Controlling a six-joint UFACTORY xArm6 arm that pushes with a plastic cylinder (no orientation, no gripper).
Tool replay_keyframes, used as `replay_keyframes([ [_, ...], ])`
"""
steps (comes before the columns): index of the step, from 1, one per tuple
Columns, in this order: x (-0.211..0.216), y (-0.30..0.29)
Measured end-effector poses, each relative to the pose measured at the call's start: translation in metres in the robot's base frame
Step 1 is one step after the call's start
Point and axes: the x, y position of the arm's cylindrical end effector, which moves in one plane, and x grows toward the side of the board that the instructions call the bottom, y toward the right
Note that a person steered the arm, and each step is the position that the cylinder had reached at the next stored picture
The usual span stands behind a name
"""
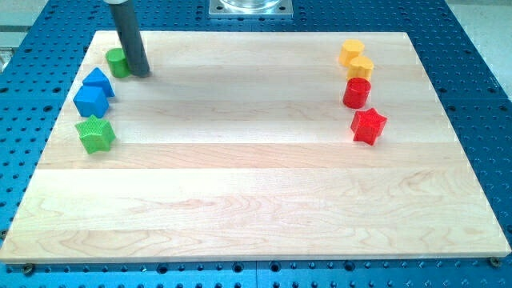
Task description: Push the green circle to the top right of the blue cube
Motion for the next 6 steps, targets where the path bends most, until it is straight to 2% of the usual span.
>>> replay_keyframes([
  [1,-0.032,0.000],
  [2,-0.001,-0.031],
  [3,-0.039,-0.035],
  [4,-0.035,-0.089],
  [5,0.049,-0.054],
  [6,0.041,-0.038],
])
